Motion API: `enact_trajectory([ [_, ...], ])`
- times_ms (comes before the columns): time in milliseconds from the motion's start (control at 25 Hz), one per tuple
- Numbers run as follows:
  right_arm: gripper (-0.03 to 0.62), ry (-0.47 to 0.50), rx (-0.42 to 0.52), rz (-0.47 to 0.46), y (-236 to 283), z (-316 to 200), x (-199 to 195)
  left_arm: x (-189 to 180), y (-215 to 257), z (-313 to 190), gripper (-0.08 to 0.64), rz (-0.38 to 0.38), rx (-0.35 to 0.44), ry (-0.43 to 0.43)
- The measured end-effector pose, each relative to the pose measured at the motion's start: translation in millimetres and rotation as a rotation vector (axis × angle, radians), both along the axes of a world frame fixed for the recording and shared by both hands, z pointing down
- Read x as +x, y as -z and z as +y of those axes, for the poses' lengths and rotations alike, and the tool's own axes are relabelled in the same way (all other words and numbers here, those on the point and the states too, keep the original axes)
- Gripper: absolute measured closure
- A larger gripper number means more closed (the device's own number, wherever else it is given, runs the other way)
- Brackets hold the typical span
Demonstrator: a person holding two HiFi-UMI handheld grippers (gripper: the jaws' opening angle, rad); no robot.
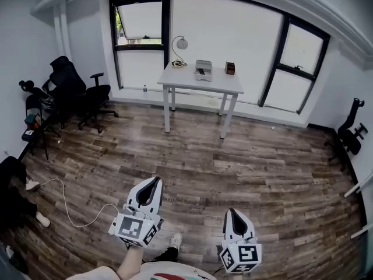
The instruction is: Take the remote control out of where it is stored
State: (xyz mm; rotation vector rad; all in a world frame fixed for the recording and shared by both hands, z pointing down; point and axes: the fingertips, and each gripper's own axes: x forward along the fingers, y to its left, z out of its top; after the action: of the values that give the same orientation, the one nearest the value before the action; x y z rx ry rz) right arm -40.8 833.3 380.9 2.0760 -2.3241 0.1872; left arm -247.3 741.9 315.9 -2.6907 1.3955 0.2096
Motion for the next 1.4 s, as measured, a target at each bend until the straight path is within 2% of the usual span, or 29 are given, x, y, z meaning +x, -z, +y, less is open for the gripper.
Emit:
enact_trajectory([
  [160,0.592,-0.036,-0.001,-0.036,3,-47,16,11,5,-42,0.538,-0.03,0.009,-0.014],
  [240,0.592,-0.015,0.009,-0.053,7,-73,14,9,7,-67,0.538,-0.021,0.005,-0.01],
  [400,0.592,0.029,0.023,-0.001,17,-128,1,-2,6,-118,0.538,0.001,-0.011,0.016],
  [560,0.592,0.008,0.061,0.058,31,-175,-6,-13,-1,-167,0.538,0.048,-0.055,0.037],
  [720,0.592,-0.036,-0.009,-0.006,21,-212,2,-19,-8,-200,0.538,0.138,-0.102,0.017],
  [840,0.592,-0.03,0.007,-0.036,28,-237,9,-10,-13,-224,0.538,0.101,-0.098,0.012],
  [1000,0.592,-0.02,0.01,-0.003,24,-276,16,4,-19,-262,0.538,0.1,-0.119,0.019],
  [1200,0.592,0.028,0.003,-0.018,20,-335,26,45,-16,-308,0.538,0.036,-0.11,-0.015],
  [1400,0.592,0.05,0.018,0.001,23,-401,48,74,-13,-369,0.538,0.03,-0.102,-0.022],
])
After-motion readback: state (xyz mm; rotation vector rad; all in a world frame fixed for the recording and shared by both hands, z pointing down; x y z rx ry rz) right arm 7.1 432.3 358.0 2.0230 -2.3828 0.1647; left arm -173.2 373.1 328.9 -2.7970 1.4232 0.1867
